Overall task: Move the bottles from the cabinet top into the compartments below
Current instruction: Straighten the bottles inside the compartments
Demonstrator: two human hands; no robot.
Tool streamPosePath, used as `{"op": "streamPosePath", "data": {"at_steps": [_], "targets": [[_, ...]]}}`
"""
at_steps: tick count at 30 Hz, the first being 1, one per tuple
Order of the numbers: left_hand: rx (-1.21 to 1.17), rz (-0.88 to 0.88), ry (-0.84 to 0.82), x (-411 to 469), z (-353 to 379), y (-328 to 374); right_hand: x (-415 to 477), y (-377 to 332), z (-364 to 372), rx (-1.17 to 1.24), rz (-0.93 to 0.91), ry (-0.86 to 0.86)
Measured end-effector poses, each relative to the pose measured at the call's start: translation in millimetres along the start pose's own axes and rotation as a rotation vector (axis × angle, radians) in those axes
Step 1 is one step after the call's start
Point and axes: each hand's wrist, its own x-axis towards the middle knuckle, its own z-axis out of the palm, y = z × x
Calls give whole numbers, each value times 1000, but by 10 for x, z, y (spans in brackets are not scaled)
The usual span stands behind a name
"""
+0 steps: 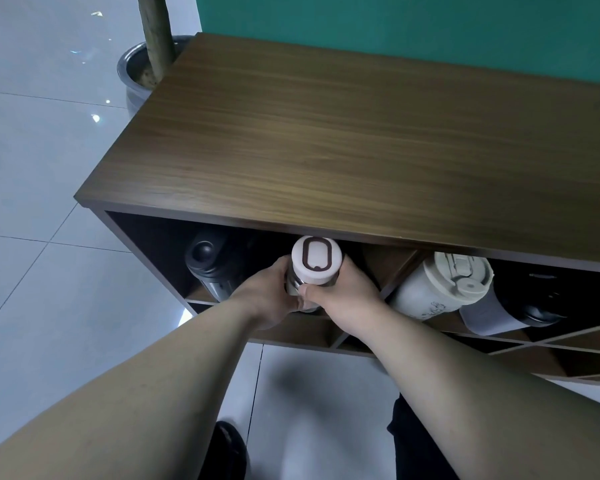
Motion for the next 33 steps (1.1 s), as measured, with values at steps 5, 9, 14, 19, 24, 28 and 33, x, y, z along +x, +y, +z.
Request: {"op": "streamPosePath", "data": {"at_steps": [5,9,14,19,24,28,33], "targets": [[-28,5,-7,4,6,-13,-9,14,-10,-6,1,-6],[2,-18,-11,-27,-7,-2,-47,-36,-50,-3,16,-13],[182,-83,-128,-270,-136,34,-267,-135,-127,-18,109,-46],[337,-138,-300,-811,-541,-46,-878,-251,-201,80,184,-308],[452,-248,-197,-1166,-970,-188,-1092,-348,67,-165,-50,-442],[493,-234,-32,-1185,-1006,-371,-868,-516,380,-154,-165,-346],[-56,-164,151,-959,-743,-749,-512,-690,827,-1,-91,-185]]}}
